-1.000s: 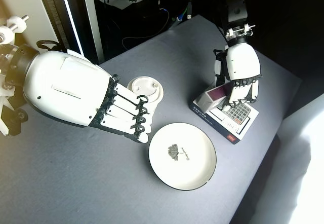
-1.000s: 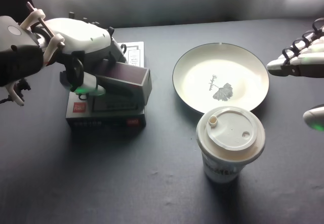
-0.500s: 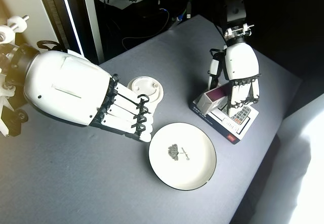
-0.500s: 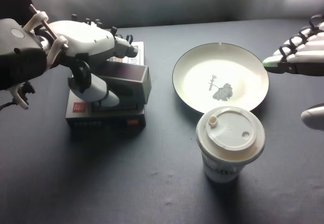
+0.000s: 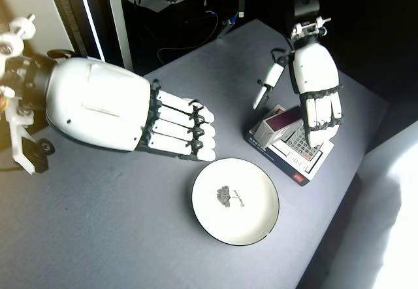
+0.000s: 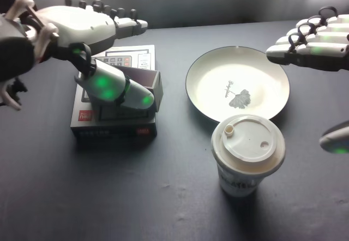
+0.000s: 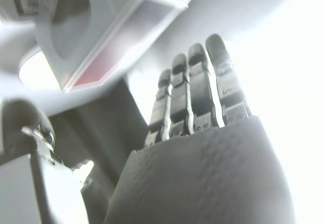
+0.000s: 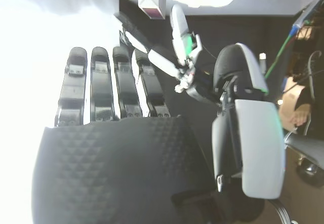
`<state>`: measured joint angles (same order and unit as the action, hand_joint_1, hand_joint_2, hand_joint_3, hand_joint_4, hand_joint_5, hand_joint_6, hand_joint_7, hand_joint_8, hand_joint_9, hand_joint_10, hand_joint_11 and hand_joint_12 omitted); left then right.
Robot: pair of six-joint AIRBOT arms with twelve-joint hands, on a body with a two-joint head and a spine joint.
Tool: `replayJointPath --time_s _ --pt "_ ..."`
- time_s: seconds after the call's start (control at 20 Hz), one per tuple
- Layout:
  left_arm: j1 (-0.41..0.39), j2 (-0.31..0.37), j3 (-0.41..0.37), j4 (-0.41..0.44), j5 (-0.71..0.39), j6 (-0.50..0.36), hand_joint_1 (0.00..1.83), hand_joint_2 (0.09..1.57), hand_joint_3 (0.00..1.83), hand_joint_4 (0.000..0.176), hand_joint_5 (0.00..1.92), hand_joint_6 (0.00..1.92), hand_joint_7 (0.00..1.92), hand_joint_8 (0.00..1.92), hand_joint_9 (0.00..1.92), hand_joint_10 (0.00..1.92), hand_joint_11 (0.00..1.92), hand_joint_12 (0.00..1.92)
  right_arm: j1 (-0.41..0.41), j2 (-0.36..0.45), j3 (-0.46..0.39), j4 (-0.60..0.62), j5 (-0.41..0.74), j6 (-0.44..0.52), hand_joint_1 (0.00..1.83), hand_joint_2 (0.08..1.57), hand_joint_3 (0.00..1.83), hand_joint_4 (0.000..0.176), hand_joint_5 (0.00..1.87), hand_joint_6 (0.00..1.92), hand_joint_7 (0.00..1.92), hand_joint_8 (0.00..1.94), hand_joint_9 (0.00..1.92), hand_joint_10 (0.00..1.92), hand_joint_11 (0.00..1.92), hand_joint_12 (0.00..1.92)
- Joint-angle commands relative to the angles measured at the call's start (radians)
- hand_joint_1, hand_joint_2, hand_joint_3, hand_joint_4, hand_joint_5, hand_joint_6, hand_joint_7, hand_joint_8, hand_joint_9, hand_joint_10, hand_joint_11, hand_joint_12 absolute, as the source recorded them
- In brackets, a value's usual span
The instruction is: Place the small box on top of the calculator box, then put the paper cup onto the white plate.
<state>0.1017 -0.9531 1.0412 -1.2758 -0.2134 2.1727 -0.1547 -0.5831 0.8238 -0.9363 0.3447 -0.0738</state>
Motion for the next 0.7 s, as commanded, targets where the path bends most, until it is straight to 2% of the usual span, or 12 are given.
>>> replayJointPath --time_s 0.0,0.05,0.15,0.25,0.4,0.45,0.5,0.55,0.6,0.65 --pt "-0.014 0.027 -0.011 0.008 -0.030 0.001 0.31 0.87 0.00 0.000 0.07 0.00 0.14 0.00 0.12 0.00 0.00 0.32 0.011 -0.001 0.017 -0.004 0.120 0.033 0.43 0.95 0.00 0.000 0.00 0.00 0.00 0.00 0.00 0.00 0.00 0.00" --pt "-0.015 0.039 -0.024 0.007 -0.015 0.001 0.28 0.87 0.00 0.000 0.05 0.00 0.11 0.00 0.10 0.00 0.00 0.25 0.008 -0.013 0.033 -0.042 0.130 0.052 0.43 0.93 0.00 0.000 0.00 0.00 0.00 0.00 0.00 0.00 0.00 0.00" --pt "-0.014 0.075 -0.061 0.007 0.019 0.000 0.25 0.87 0.00 0.000 0.07 0.00 0.12 0.00 0.12 0.00 0.00 0.27 0.018 -0.069 0.095 -0.182 0.161 0.229 0.55 0.90 0.00 0.000 0.00 0.00 0.00 0.00 0.00 0.00 0.00 0.00" --pt "-0.007 0.112 -0.099 0.013 0.046 -0.001 0.22 0.88 0.00 0.000 0.05 0.00 0.09 0.00 0.09 0.00 0.00 0.17 0.034 -0.112 0.146 -0.272 0.184 0.346 0.65 0.87 0.00 0.000 0.00 0.00 0.00 0.00 0.00 0.00 0.00 0.00" --pt "0.014 0.201 -0.171 0.015 0.088 -0.001 0.20 0.89 0.00 0.000 0.08 0.00 0.13 0.00 0.12 0.00 0.00 0.27 0.065 -0.171 0.186 -0.372 0.195 0.391 0.80 0.85 0.00 0.000 0.00 0.00 0.00 0.00 0.00 0.00 0.00 0.00" --pt "0.021 0.219 -0.184 0.015 0.098 -0.004 0.15 0.91 0.01 0.000 0.07 0.00 0.11 0.00 0.11 0.00 0.00 0.27 0.073 -0.182 0.189 -0.397 0.195 0.406 0.96 0.88 0.00 0.000 0.00 0.00 0.00 0.00 0.00 0.00 0.00 0.00" --pt "0.034 0.246 -0.206 0.039 0.106 -0.030 0.14 0.91 0.01 0.000 0.07 0.00 0.11 0.00 0.11 0.00 0.00 0.25 0.081 -0.195 0.190 -0.418 0.195 0.425 1.04 0.87 0.00 0.000 0.00 0.00 0.00 0.00 0.00 0.00 0.00 0.00" --pt "0.043 0.262 -0.220 0.114 0.106 -0.103 0.11 0.93 0.01 0.000 0.04 0.00 0.07 0.00 0.06 0.00 0.00 0.14 0.087 -0.201 0.190 -0.425 0.195 0.438 1.08 0.87 0.00 0.000 0.00 0.00 0.00 0.00 0.00 0.00 0.00 0.00" --pt "0.059 0.284 -0.237 0.220 0.105 -0.218 0.13 0.94 0.00 0.000 0.07 0.00 0.10 0.00 0.09 0.00 0.00 0.21 0.094 -0.212 0.190 -0.435 0.196 0.454 1.09 0.88 0.00 0.000 0.00 0.00 0.00 0.00 0.00 0.00 0.00 0.00" --pt "0.075 0.307 -0.257 0.248 0.105 -0.244 0.15 0.94 0.00 0.000 0.08 0.00 0.11 0.01 0.10 0.01 0.00 0.22 0.102 -0.226 0.189 -0.460 0.196 0.485 1.15 0.89 0.00 0.000 0.00 0.00 0.00 0.00 0.00 0.00 0.00 0.00"
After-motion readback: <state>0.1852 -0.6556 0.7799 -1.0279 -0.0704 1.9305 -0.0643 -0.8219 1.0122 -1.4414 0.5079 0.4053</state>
